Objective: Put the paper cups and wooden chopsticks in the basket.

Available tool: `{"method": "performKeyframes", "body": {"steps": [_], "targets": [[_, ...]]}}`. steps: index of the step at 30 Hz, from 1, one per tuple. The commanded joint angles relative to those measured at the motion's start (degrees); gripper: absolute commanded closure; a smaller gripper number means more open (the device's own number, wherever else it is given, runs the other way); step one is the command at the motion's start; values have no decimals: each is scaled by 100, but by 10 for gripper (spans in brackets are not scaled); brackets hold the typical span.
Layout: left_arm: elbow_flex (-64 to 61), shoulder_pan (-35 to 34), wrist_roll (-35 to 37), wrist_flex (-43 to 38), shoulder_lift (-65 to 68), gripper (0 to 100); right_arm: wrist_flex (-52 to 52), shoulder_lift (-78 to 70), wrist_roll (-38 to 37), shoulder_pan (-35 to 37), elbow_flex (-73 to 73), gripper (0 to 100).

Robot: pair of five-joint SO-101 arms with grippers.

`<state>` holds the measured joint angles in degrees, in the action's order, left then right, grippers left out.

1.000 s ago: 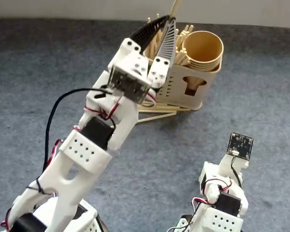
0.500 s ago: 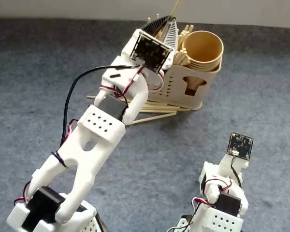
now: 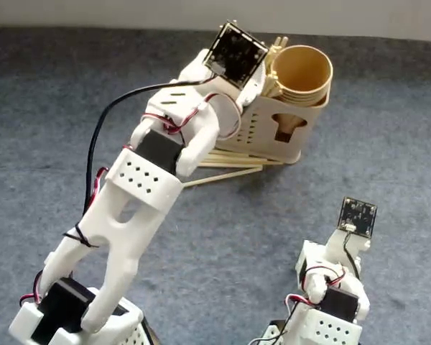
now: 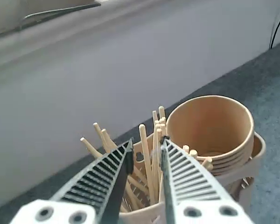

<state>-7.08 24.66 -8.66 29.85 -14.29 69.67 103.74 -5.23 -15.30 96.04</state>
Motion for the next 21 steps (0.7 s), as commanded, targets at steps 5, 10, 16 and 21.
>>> {"method": "performKeyframes", "body": {"steps": [5,10,16,21], "targets": [[541,-13,-26,1407,-57,888,31,31,0,-57,875,993],[488,101,-26,2365,-13,889,31,31,0,-57,875,993],[470,356,-35,3675,4,889,31,31,0,-57,875,993],[154,180,-158,3965,-31,889,31,31,0,-57,875,993]]}}
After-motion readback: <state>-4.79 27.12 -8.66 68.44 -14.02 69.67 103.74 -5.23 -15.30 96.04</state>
